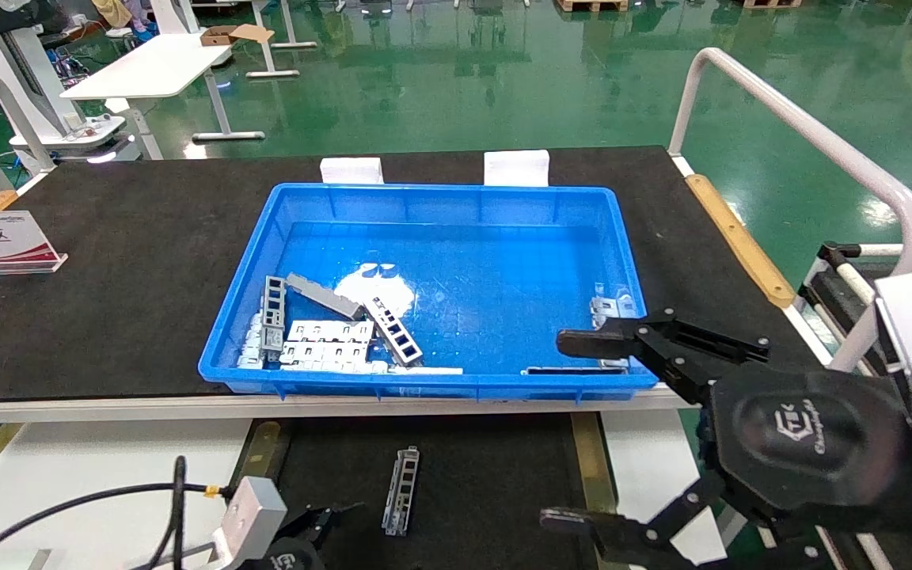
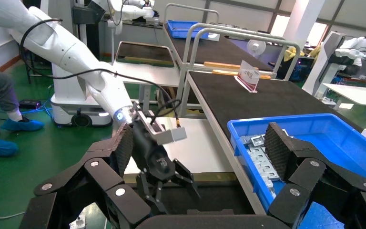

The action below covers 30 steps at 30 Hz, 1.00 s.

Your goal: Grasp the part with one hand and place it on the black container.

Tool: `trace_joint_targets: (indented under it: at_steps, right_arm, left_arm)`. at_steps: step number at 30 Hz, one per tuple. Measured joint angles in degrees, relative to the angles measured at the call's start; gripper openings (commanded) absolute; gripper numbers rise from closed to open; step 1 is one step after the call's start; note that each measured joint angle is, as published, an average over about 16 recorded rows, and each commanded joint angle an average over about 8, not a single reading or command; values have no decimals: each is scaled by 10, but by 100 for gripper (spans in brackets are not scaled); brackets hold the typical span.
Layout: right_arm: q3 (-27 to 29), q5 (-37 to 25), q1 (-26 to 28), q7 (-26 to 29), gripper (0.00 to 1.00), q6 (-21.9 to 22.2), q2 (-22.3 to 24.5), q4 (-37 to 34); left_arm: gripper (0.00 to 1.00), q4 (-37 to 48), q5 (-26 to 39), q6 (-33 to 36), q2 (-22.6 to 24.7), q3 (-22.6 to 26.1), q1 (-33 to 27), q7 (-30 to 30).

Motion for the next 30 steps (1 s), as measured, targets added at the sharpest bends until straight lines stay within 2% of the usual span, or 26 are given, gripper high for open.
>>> trace_joint_targets:
  at_steps: [14, 30]
  right_arm:
    - [0, 0, 0, 0, 100, 0, 0, 0]
    - [0, 0, 0, 0, 100, 0, 0, 0]
  left_arm:
    - [100, -22, 0, 135, -68, -23, -17, 40]
    - [100, -36, 2, 225, -103, -45, -67, 39]
